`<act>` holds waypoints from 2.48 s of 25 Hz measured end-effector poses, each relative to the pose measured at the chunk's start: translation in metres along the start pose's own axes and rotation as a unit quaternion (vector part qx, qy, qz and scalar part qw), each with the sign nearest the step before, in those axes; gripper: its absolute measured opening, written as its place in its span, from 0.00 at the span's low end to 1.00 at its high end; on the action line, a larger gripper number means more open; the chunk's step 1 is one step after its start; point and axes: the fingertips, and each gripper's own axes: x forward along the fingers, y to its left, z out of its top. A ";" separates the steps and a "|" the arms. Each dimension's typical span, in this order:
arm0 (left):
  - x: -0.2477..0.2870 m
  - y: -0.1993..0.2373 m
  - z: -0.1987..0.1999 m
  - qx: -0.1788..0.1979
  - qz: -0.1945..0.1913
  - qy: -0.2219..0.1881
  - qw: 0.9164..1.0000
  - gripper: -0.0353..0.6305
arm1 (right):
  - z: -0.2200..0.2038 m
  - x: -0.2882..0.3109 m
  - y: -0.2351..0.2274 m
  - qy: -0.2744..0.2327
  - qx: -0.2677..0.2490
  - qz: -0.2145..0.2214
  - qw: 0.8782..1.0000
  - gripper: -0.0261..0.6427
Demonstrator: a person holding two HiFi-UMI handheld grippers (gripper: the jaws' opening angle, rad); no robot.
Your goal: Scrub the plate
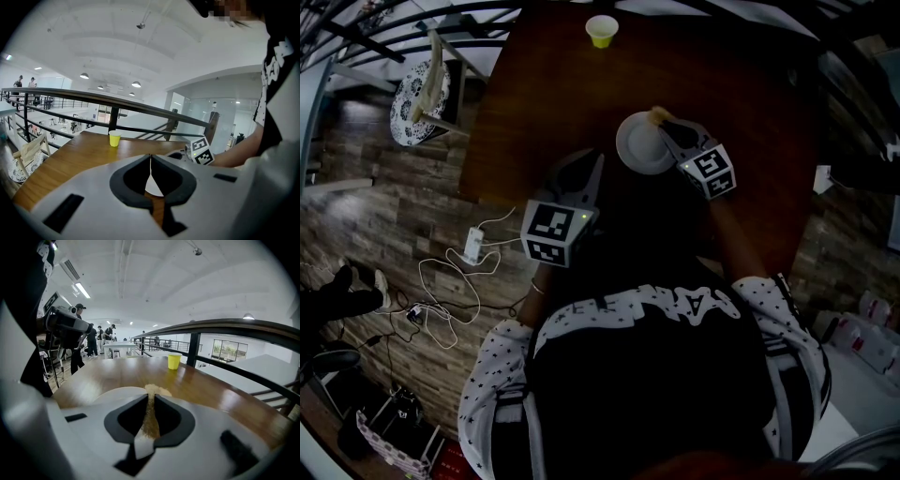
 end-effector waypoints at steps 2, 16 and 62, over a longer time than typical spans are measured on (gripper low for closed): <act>0.000 0.000 0.001 0.000 0.000 0.000 1.000 0.08 | 0.002 0.000 0.000 -0.002 0.001 0.003 1.000 0.11; -0.001 -0.001 0.001 0.001 0.002 -0.002 1.000 0.08 | -0.006 -0.002 0.000 0.006 0.002 0.003 1.000 0.11; -0.005 -0.031 0.004 0.024 -0.025 -0.013 0.999 0.08 | -0.030 -0.037 0.034 0.021 0.028 -0.001 0.999 0.11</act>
